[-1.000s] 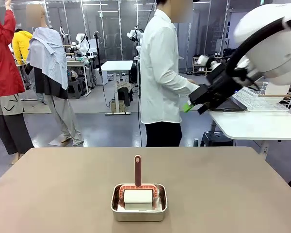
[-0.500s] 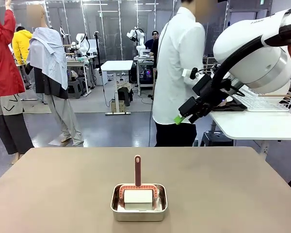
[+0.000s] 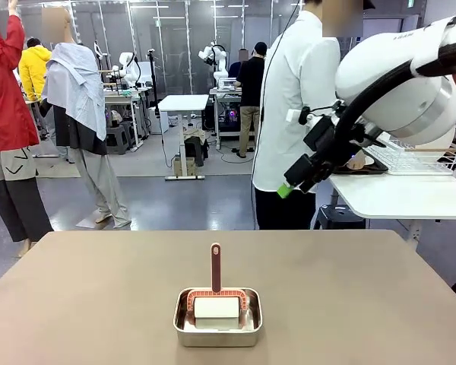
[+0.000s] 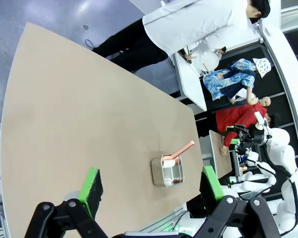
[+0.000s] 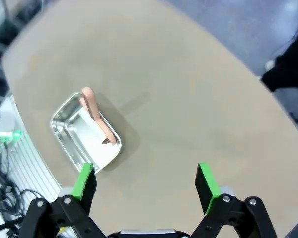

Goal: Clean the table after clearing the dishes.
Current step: When the right (or left) Handle tray is removed, use the right hand (or left hand) to clean the right (or left) side of the table with the Lint Roller.

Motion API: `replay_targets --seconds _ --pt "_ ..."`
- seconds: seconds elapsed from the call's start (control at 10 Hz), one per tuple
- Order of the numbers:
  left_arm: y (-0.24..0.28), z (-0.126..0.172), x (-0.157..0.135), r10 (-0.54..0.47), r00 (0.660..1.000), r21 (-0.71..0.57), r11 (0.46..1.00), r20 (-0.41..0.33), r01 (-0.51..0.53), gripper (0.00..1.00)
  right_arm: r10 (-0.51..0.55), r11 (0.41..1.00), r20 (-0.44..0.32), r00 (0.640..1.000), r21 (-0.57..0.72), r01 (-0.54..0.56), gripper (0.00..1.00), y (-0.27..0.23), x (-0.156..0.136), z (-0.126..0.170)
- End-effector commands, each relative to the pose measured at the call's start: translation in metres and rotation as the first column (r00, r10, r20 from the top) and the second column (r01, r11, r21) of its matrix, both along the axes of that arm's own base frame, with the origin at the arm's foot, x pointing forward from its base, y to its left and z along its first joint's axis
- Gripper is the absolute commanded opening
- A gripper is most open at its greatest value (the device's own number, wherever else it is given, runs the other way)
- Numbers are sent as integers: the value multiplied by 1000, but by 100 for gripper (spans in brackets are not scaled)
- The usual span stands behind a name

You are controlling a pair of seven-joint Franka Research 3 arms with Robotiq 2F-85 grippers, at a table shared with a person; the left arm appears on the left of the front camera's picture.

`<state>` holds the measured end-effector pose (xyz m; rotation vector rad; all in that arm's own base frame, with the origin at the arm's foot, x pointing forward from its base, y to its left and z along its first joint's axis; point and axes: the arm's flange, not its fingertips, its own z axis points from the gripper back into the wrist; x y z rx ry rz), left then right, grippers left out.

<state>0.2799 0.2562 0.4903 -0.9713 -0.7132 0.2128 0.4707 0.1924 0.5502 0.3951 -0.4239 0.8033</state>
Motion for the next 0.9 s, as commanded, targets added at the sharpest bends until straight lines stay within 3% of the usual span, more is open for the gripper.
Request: replay_targets --seconds 0.0,0.3,0.4,0.5,0.6,0.8 --pt "2 1 -1 6 1000 -2 1000 8 -6 100 333 928 97 938 -207 -309 100 43 15 4" --pt "2 1 -1 6 1000 -2 1000 8 -6 100 588 781 -6 808 -256 -570 100 110 37 5" --pt "2 1 -1 6 1000 -2 1000 8 -6 100 679 709 -40 733 -226 -668 100 132 36 0" --pt "2 1 -1 6 1000 -2 1000 8 -6 100 725 649 -83 684 -252 -718 100 149 33 -9" --pt "2 1 -1 6 1000 -2 1000 8 -6 100 753 602 -128 646 -262 -754 100 167 28 -18" --pt "2 1 -1 6 1000 -2 1000 8 -6 100 788 552 -147 598 -262 -791 100 186 17 -33"
